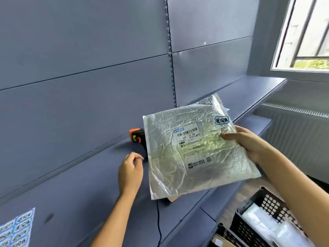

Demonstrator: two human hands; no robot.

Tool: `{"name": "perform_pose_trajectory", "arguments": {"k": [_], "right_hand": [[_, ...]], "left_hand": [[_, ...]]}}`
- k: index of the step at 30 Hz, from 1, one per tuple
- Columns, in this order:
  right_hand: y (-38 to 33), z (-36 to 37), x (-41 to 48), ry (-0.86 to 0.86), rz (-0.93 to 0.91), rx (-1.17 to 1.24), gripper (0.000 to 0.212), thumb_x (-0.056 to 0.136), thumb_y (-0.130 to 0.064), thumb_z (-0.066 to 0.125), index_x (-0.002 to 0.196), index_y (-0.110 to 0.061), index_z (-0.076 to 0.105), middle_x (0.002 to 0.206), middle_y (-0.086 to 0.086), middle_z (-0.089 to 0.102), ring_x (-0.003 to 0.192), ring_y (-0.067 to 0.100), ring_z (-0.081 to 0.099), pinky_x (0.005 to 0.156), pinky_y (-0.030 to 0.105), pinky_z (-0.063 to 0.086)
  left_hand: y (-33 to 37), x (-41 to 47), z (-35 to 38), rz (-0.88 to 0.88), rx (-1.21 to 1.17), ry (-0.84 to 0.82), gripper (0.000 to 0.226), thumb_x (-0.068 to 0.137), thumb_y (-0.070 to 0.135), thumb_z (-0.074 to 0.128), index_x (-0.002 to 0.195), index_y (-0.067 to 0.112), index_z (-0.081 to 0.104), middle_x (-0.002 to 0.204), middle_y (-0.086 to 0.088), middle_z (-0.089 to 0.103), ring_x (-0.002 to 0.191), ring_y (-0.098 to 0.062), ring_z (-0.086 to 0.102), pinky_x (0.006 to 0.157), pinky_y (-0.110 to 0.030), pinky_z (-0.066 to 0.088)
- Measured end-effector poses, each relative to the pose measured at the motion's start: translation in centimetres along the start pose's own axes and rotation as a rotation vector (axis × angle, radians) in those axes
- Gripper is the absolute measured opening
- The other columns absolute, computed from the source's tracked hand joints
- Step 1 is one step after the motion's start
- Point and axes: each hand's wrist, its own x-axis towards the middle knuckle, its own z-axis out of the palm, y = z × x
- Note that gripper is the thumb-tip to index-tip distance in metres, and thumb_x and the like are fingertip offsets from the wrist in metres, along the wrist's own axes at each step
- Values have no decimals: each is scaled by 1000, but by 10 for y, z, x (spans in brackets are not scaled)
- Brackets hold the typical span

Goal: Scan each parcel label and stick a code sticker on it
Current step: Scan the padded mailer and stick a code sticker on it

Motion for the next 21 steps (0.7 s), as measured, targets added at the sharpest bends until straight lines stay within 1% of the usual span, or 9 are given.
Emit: {"name": "perform_pose_trajectory", "arguments": {"k": [1,3,7,9,11,13,14,18,21], "right_hand": [[2,-20,-10,25,-1,23,26,86,2,56,107,-11,64,93,14,72,75,31,70,70,46,58],[8,-71,-41,92,5,76,26,86,2,55,105,-13,64,92,13,73,74,30,71,66,45,59],[20,-180,-107,208,41,142,23,89,1,51,105,-12,61,87,12,72,69,28,71,57,42,58],[28,-233,-140,268,47,155,22,90,2,49,104,-12,60,83,10,73,66,26,71,53,39,57],[34,-276,-169,310,49,156,24,89,2,49,107,-11,59,85,10,73,69,27,71,55,40,58],[40,-313,-198,349,56,160,30,85,0,52,113,-11,59,92,12,72,74,29,71,62,44,59],[42,-330,-212,373,62,174,34,83,-2,54,116,-11,59,96,13,72,76,30,71,65,45,59],[48,-384,-258,446,73,228,43,79,-5,56,122,-10,56,106,17,69,81,32,71,65,43,59],[58,-409,-282,481,78,264,55,72,-4,67,126,-9,54,112,20,66,84,34,70,66,45,59]], "left_hand": [[11,-7,12,24,-7,-26,24,89,5,46,78,21,61,88,4,63,80,-19,56,64,-29,39],[38,-31,45,70,-5,-79,24,88,5,47,76,21,60,88,3,63,80,-19,56,66,-30,41],[82,-91,124,41,-7,-227,29,87,7,48,70,29,56,82,0,65,75,-24,57,64,-32,43],[105,-121,164,52,-3,-306,26,85,7,48,71,26,59,78,1,65,75,-25,57,65,-34,46],[128,-148,197,66,0,-366,23,86,7,47,73,20,61,76,2,63,73,-24,56,59,-31,41],[149,-177,227,74,21,-439,23,87,7,46,75,18,61,76,1,62,71,-22,54,56,-28,36],[160,-190,242,84,20,-476,23,88,7,46,75,19,61,77,1,62,71,-21,54,56,-28,36],[201,-228,292,115,38,-617,23,89,10,46,76,20,61,80,2,63,72,-20,53,54,-26,33],[232,-243,321,190,71,-675,21,88,12,46,80,17,65,81,2,64,75,-21,54,59,-27,35]]}}
